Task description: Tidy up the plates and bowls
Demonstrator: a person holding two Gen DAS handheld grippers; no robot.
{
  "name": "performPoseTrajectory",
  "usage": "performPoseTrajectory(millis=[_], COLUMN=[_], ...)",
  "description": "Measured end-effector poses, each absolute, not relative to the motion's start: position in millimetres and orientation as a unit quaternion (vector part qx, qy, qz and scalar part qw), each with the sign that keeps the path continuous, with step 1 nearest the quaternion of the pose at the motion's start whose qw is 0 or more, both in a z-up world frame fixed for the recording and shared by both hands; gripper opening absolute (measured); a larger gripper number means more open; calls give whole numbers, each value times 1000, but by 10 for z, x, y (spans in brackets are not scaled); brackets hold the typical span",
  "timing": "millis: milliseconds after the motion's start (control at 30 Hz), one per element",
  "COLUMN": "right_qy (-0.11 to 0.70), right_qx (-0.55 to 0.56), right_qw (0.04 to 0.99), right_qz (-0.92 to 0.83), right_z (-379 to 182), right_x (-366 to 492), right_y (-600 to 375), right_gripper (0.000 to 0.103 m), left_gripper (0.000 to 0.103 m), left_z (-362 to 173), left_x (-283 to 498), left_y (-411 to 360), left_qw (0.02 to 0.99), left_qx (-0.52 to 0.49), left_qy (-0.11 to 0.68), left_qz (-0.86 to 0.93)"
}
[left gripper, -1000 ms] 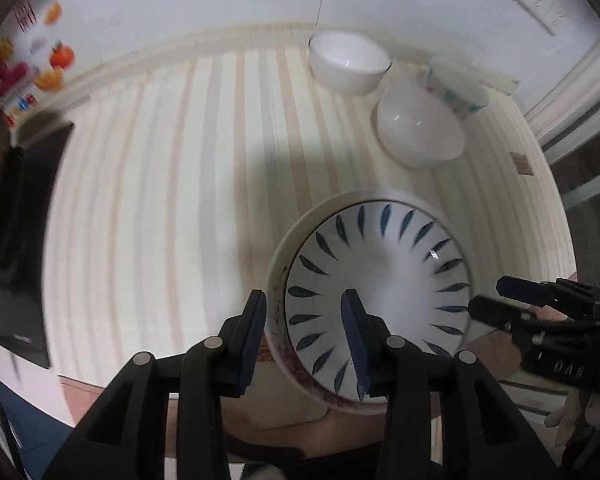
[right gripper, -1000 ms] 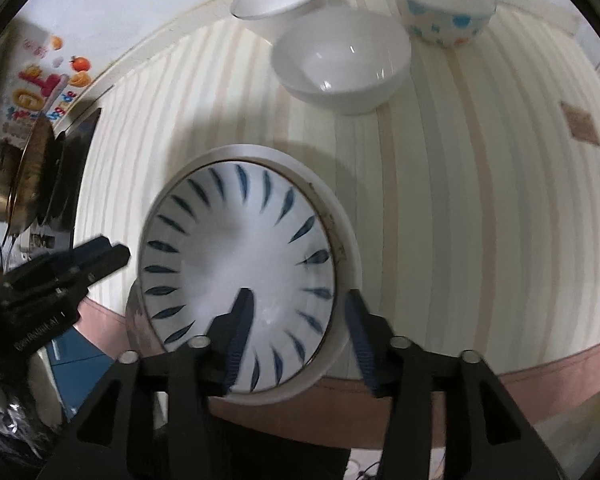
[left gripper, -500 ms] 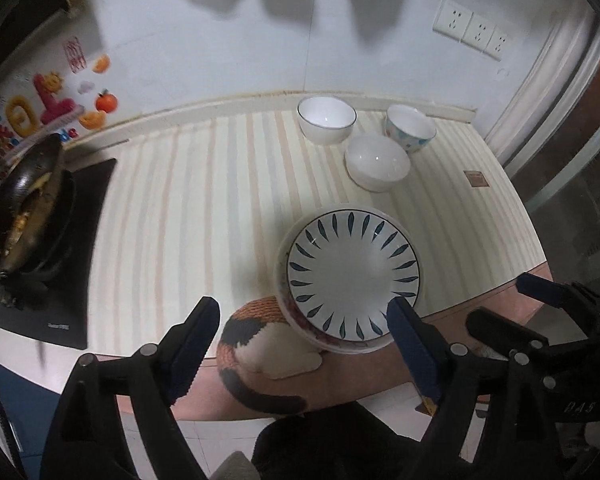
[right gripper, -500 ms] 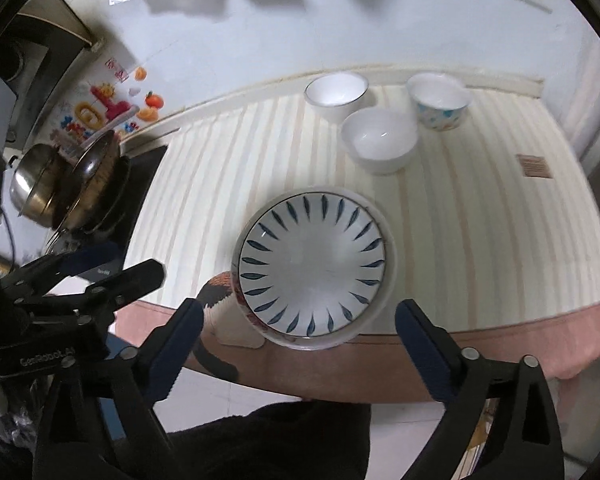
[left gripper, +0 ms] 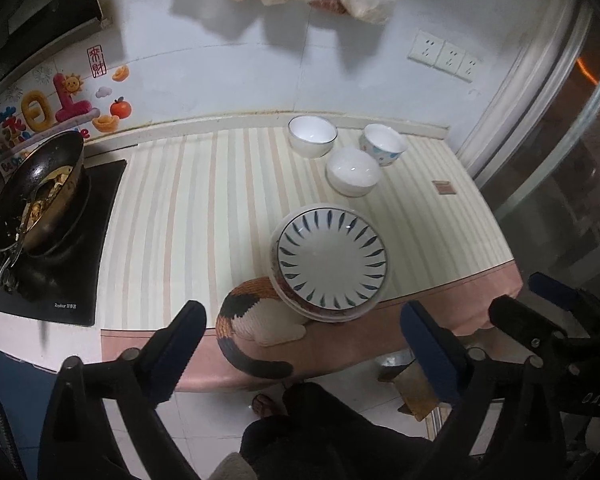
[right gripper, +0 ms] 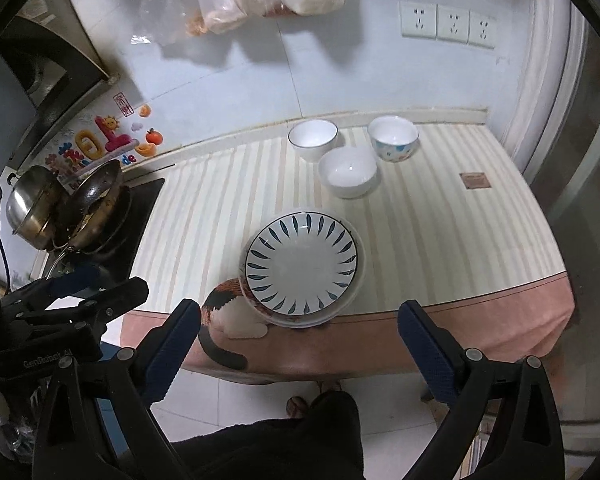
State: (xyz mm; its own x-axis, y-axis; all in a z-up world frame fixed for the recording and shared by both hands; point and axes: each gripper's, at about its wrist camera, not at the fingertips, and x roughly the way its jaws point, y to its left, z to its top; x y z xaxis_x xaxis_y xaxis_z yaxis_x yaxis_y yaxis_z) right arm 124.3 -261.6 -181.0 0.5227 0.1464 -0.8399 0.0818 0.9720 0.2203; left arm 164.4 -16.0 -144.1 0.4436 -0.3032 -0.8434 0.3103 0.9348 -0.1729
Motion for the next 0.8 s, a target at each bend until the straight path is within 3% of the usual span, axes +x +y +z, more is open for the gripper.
performPoseTrajectory(millis=[367,667,800], right_qy=[482,471,521], right_qx=[156,240,261], right_qw=[862,844,808], right_qz=[37,88,89], right_z=[-1815,-2259,-2743], right_x=[1182,2052,2754], right_y=[-2810,-3477,-3845], right_gripper=[101,101,100], left_gripper=[100,100,100], left_z=[-1416,-1741,-2023], left_x=[1759,2673,3303], left_y=[-361,-927,-1240], left_qw=[861,870,867], left_qx=[7,46,42], left_qy=[473,456,474], left_qz=[-189,-182,-149])
